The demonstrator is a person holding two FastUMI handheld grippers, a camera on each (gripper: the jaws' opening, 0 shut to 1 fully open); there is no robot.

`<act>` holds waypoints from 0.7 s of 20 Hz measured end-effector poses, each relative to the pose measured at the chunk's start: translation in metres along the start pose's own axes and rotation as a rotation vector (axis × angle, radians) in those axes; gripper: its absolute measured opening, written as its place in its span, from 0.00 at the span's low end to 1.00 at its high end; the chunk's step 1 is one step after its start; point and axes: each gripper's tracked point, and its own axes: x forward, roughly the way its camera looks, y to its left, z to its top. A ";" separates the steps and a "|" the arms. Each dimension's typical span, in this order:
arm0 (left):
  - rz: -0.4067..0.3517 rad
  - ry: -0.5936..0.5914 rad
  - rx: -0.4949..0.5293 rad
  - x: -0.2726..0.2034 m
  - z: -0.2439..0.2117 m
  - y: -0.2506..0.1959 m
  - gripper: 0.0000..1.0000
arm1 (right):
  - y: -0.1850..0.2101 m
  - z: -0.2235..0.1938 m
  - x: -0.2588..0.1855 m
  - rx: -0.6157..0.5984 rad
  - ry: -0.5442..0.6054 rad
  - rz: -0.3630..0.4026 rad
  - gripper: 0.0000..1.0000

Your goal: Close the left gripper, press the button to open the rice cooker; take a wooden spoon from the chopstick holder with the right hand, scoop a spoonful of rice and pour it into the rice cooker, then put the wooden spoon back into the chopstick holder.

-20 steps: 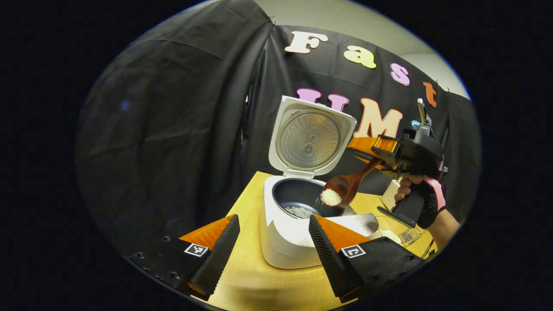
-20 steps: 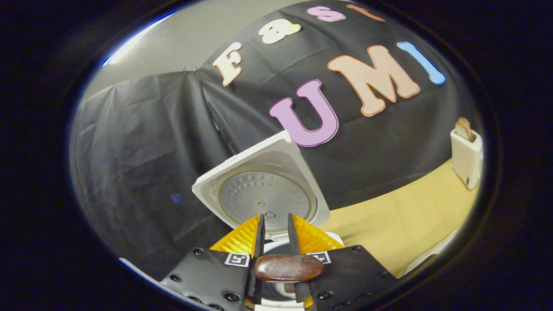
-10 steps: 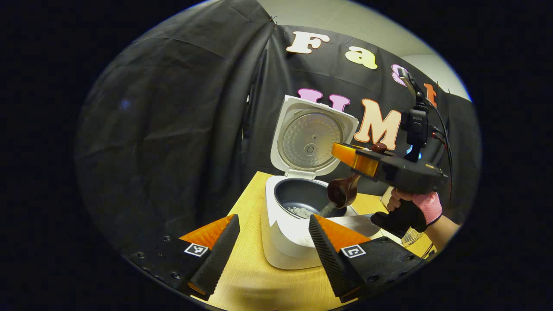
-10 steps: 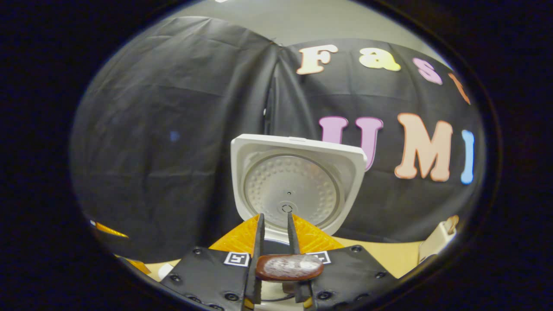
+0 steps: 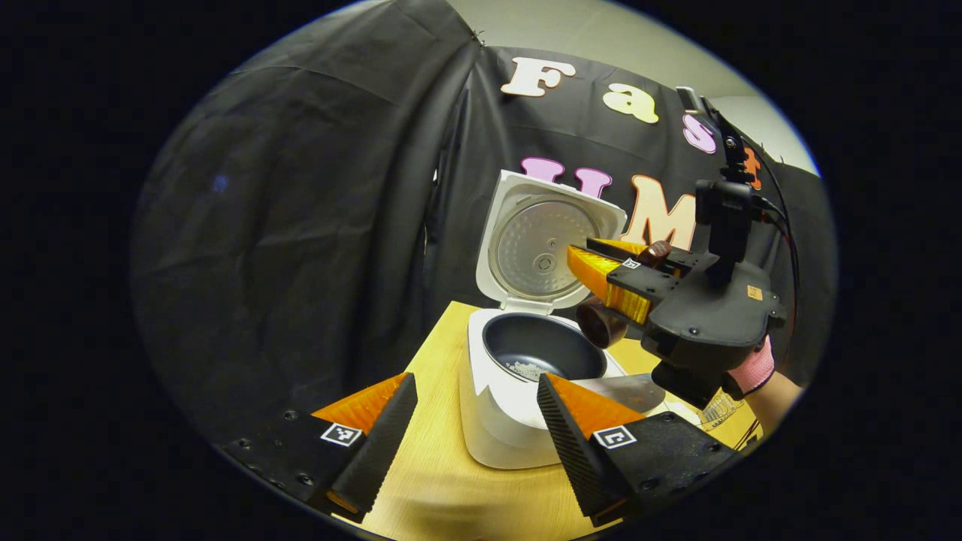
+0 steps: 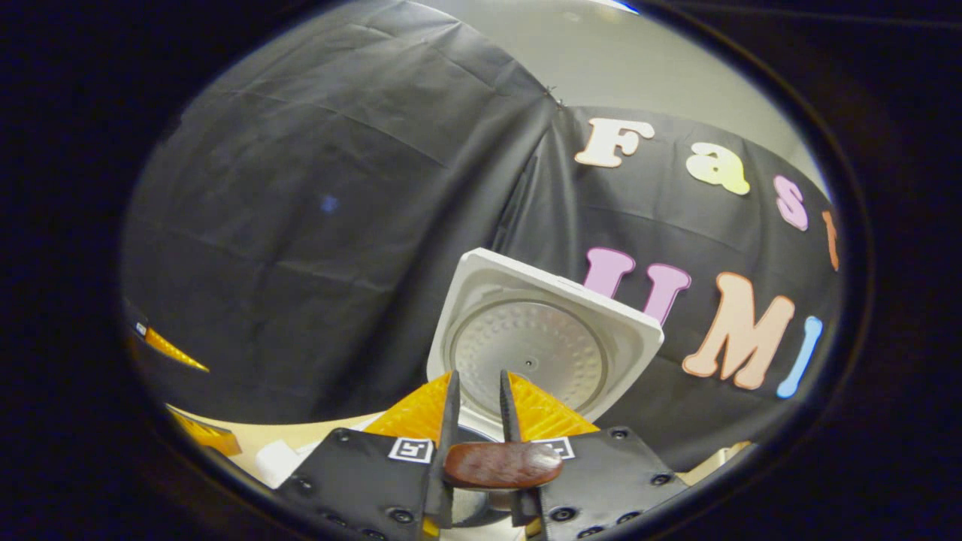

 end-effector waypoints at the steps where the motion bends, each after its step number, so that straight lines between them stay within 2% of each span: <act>1: -0.004 -0.003 0.002 0.000 0.001 -0.001 0.95 | -0.006 0.003 -0.002 0.055 0.003 -0.007 0.32; 5: -0.039 -0.013 0.014 0.000 0.006 -0.021 0.95 | -0.046 0.011 -0.013 0.342 0.005 -0.032 0.32; 8: -0.072 -0.017 0.030 0.005 0.009 -0.042 0.95 | -0.096 0.009 -0.025 0.552 0.002 -0.078 0.32; 11: -0.108 -0.019 0.042 0.005 0.009 -0.061 0.95 | -0.147 0.005 -0.048 0.672 -0.024 -0.154 0.31; 14: -0.139 -0.025 0.051 0.010 0.013 -0.084 0.95 | -0.203 0.001 -0.083 0.734 -0.055 -0.249 0.31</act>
